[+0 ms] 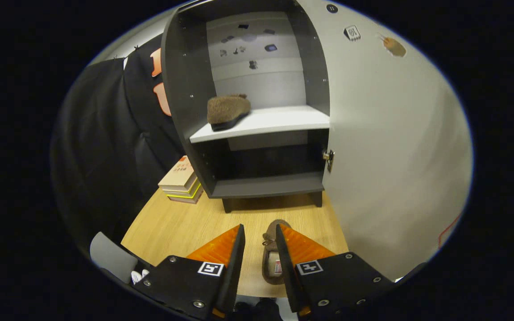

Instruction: Open the shoe cabinet door, grab the shoes and put them into the shoe cabinet, then close the shoe cabinet door.

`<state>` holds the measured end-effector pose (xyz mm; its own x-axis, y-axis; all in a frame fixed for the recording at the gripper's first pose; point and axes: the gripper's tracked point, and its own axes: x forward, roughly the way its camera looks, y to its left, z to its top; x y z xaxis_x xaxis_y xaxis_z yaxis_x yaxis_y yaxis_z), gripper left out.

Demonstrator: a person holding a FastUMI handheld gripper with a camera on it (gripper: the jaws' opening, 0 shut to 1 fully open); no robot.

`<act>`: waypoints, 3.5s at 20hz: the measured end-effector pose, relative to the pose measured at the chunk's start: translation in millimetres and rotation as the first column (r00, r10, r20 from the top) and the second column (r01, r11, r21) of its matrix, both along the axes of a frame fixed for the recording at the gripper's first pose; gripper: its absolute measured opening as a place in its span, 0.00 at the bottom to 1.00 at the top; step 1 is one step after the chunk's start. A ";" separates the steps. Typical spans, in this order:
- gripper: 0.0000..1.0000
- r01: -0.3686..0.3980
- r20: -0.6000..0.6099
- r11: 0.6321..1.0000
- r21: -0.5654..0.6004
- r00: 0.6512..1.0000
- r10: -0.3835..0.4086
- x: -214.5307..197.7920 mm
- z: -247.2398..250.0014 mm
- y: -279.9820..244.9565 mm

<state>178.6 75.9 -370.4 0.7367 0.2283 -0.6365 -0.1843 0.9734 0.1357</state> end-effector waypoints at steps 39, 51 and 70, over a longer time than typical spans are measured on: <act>0.04 -0.081 -0.087 0.983 -0.164 0.994 0.068 15.8 -65.3 31.9; 0.03 0.045 0.146 0.994 -0.099 0.989 -0.031 78.9 92.6 46.4; 0.03 0.000 0.190 1.000 -0.001 0.982 0.000 292.6 121.2 44.7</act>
<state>471.2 120.7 -249.3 0.8445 0.2272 -0.4850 -0.2064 0.9737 0.0968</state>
